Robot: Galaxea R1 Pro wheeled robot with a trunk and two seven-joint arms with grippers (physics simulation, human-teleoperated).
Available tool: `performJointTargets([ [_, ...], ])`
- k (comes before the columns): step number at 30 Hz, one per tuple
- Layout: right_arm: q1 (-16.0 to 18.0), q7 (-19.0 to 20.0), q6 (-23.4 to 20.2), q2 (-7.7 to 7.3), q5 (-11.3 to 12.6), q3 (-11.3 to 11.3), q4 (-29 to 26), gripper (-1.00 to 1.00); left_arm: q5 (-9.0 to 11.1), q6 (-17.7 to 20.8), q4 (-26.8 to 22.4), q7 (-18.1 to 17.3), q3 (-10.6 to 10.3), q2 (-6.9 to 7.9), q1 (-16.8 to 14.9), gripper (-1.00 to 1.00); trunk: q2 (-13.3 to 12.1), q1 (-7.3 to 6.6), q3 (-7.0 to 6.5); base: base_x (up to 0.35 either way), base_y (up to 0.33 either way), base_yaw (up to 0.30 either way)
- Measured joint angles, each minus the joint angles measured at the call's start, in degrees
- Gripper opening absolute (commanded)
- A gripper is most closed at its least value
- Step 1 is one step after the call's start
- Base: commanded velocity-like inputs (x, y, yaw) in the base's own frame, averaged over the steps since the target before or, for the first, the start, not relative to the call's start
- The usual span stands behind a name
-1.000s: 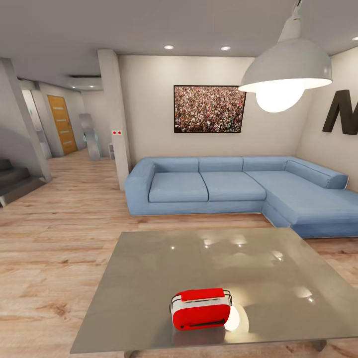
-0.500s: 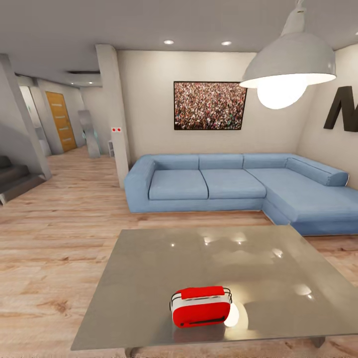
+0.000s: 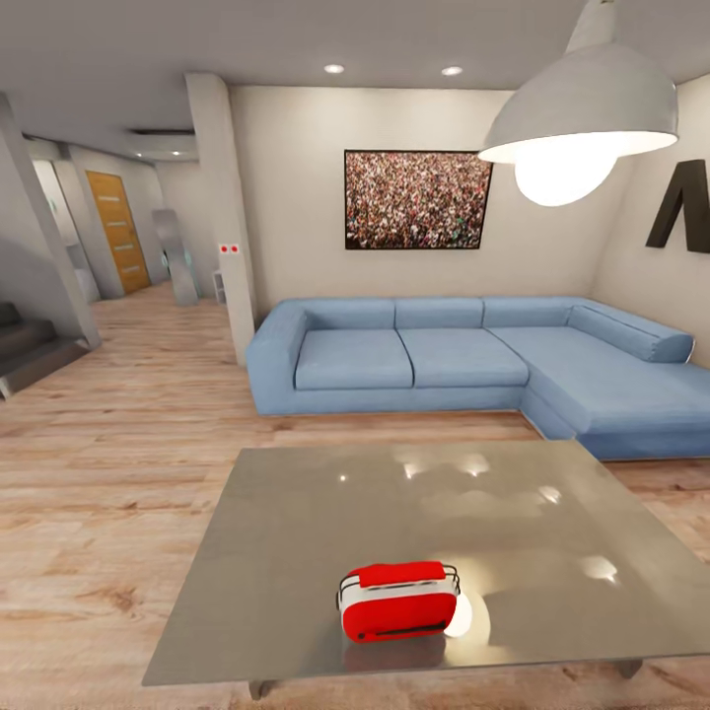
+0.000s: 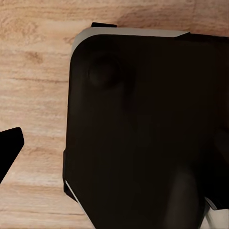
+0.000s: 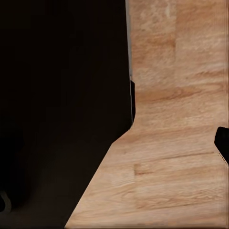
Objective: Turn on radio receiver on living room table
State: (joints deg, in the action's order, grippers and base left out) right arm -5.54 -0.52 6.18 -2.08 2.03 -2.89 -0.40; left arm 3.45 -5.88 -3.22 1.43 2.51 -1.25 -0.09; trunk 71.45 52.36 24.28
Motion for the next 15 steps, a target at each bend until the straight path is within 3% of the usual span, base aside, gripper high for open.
performJointTargets([
  [6, 0.0, -0.3, -0.1, -1.39, -0.1, 0.0, -1.1, 1.0, 0.0, 0.2, -0.5, -0.1, -0.2, -0.15, 0.0, 1.0, 0.0, 0.0, 0.56, 0.0, 0.0, 0.0],
  [15, 0.0, -0.5, -0.2, -1.82, -0.1, 0.0, -3.4, 1.0, -0.1, 0.2, -0.7, 0.0, -0.3, -0.25, 0.0, 1.0, 0.0, 0.0, 1.4, 0.0, 0.0, 0.0],
])
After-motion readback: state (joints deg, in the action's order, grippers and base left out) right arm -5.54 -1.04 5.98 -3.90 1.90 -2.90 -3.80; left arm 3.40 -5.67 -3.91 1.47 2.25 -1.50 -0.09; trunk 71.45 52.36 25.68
